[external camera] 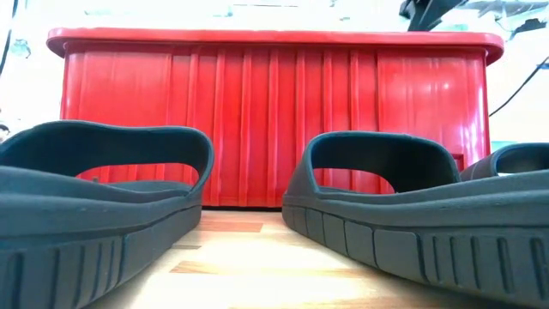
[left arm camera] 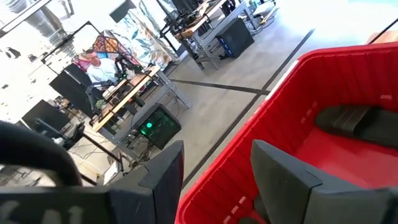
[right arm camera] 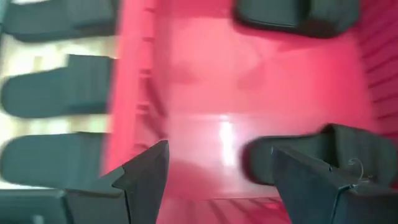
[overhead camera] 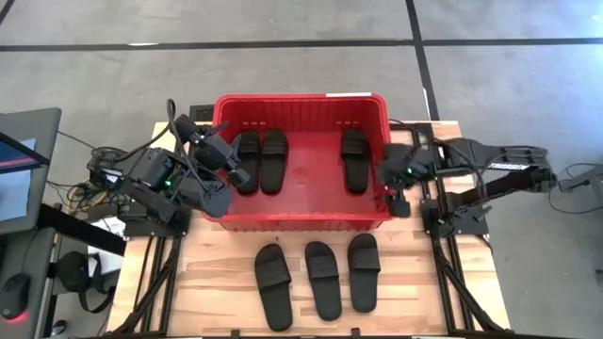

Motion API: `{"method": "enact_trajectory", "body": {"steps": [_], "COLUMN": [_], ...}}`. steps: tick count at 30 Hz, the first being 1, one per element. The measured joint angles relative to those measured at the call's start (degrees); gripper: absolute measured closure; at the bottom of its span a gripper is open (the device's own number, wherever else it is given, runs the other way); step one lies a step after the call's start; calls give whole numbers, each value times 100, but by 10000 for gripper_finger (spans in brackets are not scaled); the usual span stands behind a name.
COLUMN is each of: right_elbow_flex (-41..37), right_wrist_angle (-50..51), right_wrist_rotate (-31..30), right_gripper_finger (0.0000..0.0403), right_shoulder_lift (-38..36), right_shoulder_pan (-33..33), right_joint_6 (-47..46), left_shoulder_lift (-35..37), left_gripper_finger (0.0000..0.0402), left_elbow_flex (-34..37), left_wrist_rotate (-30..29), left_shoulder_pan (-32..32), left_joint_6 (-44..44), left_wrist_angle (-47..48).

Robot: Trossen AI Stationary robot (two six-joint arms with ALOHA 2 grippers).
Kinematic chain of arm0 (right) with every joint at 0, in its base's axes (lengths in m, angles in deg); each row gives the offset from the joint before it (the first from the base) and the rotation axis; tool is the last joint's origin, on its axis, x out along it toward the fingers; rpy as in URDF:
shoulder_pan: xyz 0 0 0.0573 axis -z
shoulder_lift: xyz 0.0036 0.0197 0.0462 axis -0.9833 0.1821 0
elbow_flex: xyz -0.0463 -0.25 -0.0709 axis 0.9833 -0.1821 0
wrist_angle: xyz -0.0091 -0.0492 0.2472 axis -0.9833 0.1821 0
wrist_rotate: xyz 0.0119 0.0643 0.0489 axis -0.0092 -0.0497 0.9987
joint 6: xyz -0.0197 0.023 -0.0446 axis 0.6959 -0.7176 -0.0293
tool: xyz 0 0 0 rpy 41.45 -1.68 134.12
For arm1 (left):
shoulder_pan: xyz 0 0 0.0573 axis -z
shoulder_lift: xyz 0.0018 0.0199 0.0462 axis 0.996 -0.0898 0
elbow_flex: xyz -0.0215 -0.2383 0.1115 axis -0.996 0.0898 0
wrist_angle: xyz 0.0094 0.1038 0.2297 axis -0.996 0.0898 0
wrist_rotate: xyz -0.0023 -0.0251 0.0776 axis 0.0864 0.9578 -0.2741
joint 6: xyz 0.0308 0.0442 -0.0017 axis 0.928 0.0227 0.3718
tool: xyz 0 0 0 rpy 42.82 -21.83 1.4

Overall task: Pick and place slides into bin
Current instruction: Put the black slides into the red bin

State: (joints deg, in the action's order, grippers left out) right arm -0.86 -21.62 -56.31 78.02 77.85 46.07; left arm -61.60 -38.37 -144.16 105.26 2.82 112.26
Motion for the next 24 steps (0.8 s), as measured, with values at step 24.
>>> {"method": "enact_trajectory", "body": {"steps": [24], "right_elbow_flex": [0], "right_wrist_angle": [-17], "right_wrist_rotate": [17], "right_gripper_finger": [138], "right_shoulder_lift": [11], "right_shoulder_pan": [-4056], "right_joint_6": [-4054], "left_shoulder_lift": [0], "left_gripper_finger": [225], "left_elbow_flex": [0], "left_wrist_rotate": [534], "left_shoulder_pan": [-214], "left_joint_6": [-286], "left_wrist_angle": [0]}}
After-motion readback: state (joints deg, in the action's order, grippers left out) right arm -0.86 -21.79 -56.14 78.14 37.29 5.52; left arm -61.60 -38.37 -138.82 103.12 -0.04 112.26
